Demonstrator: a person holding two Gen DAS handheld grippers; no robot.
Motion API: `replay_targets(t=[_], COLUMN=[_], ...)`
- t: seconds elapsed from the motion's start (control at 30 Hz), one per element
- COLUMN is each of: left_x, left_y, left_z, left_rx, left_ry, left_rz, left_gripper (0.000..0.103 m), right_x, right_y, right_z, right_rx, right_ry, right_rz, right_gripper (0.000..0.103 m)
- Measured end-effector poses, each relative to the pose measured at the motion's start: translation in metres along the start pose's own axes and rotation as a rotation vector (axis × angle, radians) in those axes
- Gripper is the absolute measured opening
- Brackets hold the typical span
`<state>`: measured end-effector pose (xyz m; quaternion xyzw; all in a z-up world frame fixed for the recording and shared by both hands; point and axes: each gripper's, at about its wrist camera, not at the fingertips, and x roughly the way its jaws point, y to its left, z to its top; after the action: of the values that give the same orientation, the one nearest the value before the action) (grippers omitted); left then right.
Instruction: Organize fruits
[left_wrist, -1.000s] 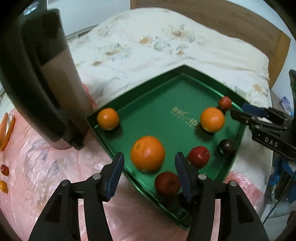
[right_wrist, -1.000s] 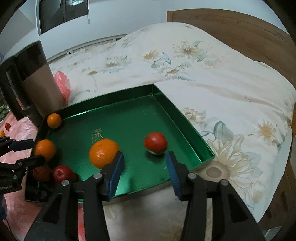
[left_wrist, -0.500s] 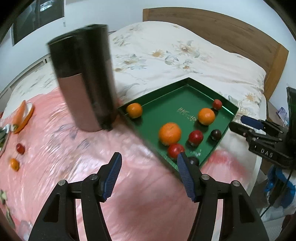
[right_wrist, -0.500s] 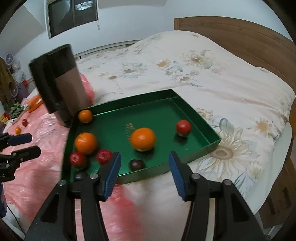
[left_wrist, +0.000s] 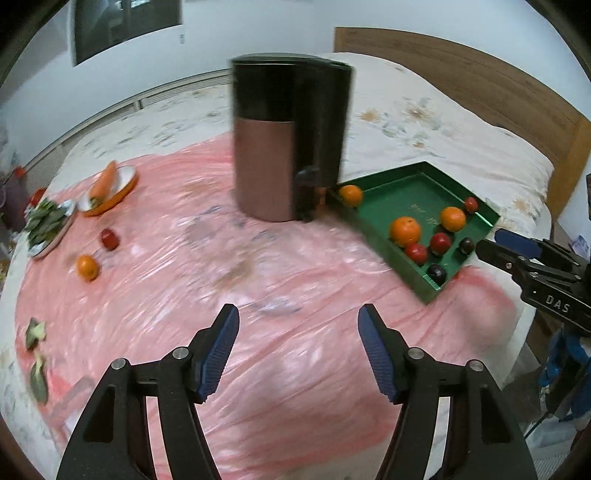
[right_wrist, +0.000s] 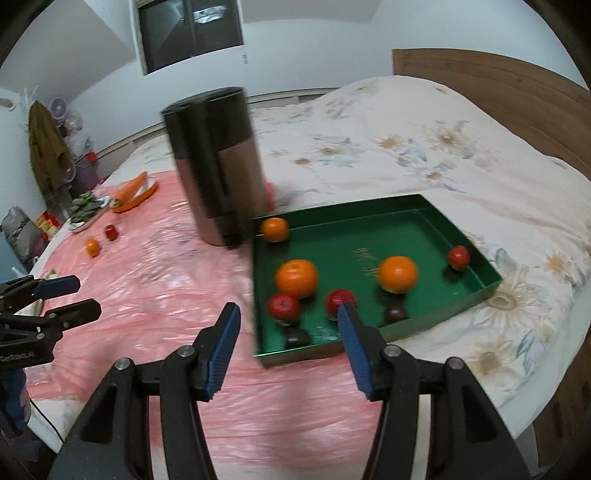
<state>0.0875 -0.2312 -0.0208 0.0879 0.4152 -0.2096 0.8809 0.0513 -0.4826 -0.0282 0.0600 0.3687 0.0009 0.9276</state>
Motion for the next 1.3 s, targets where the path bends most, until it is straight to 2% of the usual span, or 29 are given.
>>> replay_targets(t=[0.4,0.83,1.07,1.3], left_x=[-0.028,-0.054,-0.056,-0.034], left_y=[0.064,0.135,0.178,0.226], left_z=[-0.043,-0.077,-0.081,-0.059], left_rx=[-0.124,-0.229,-0.273,-0.289], left_ry=[0.003,-0.004,-0.014,-0.022], left_rz=[0.080,0.174,0.216,0.223], left_gripper=[0.061,0.061,0.061,0.061], right_x=[-0.001,0.013,0.037,0.079], right_y=[0.068,0.152,0.199,0.242], right_z=[-0.005,0.002,0.020,0.046], right_rx=[-0.077,-0.182,-0.221,-0.264], right_ry=[0.031,0.039,0.027,0.027], right_rz=[0.096,0.243,0.319,0.370], right_gripper=[0.083,0.083,0.083,0.083])
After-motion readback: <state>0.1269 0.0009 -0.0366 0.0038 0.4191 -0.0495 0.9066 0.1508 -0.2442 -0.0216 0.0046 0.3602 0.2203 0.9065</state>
